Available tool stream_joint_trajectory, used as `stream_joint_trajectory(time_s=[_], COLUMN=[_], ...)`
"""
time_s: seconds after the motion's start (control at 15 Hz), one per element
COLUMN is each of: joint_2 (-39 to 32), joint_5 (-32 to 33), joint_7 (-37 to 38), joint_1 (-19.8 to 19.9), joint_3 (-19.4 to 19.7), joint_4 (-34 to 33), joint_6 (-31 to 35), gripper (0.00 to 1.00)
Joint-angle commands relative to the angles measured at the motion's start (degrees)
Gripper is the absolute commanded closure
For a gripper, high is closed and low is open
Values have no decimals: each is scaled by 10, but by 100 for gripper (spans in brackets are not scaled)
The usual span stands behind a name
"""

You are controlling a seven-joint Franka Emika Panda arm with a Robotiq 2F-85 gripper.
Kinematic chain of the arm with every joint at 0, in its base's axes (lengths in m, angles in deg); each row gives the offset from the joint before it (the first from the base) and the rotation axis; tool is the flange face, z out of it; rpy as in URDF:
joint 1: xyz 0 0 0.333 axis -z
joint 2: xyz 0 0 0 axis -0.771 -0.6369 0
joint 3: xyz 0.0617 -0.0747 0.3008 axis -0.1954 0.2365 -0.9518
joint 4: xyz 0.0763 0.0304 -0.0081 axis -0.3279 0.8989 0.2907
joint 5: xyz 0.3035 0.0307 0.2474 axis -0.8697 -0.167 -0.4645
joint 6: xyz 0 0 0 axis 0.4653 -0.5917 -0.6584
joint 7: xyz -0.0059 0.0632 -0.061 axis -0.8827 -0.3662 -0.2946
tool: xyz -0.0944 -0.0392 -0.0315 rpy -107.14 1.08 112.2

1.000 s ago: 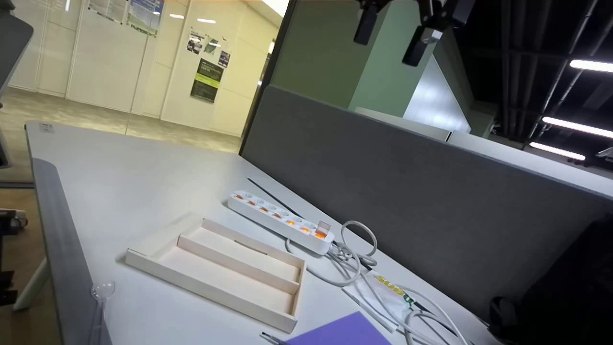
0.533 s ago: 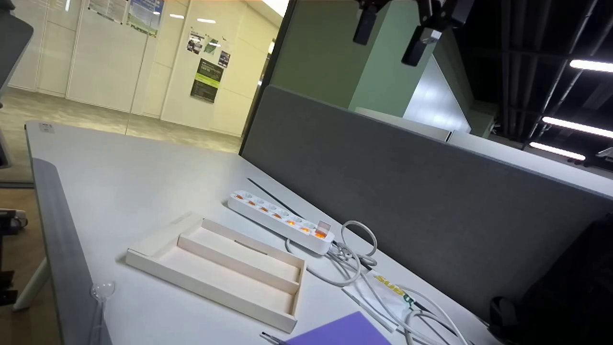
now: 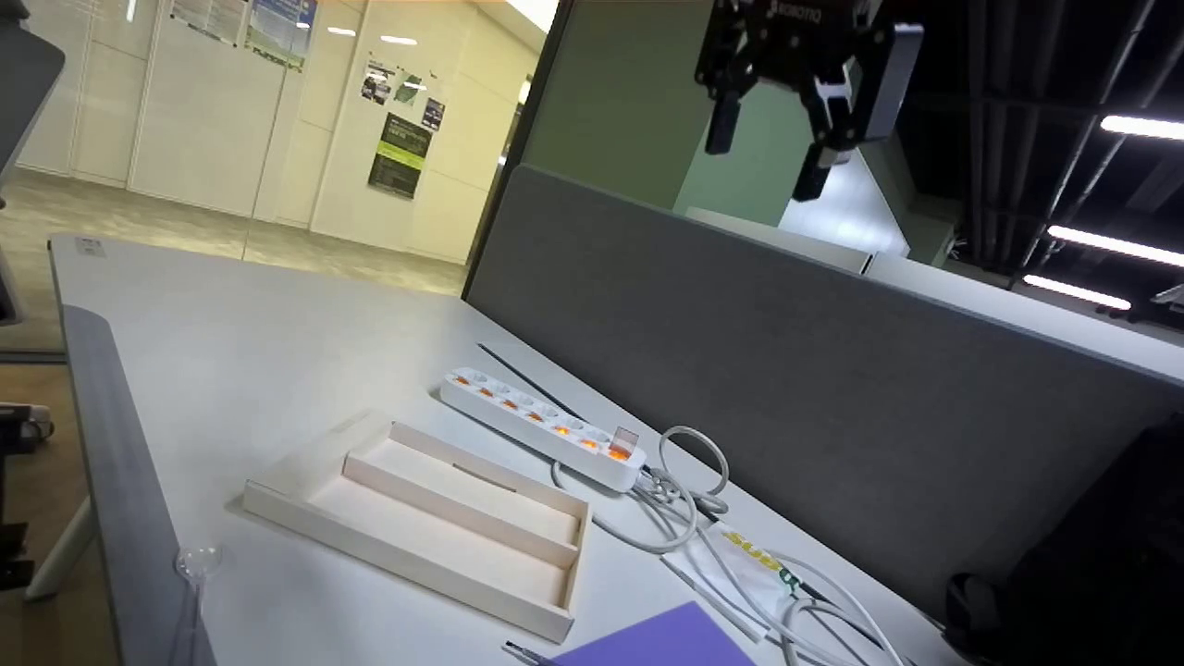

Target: Pick up the screwdriver from the table and put it in the first segment of the tray

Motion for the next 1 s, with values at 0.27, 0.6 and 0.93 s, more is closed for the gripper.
stream_joint_trajectory(time_s=[0.27,0.6,0.93], joint_2=[-137,-208,-231], joint_5=[-11,38,43], joint_7=[81,169,164], joint_1=[31,68,69], joint_3=[0,-13,-4], joint_4=[-49,-71,-62], joint_6=[19,15,27], gripper=[0,0,0])
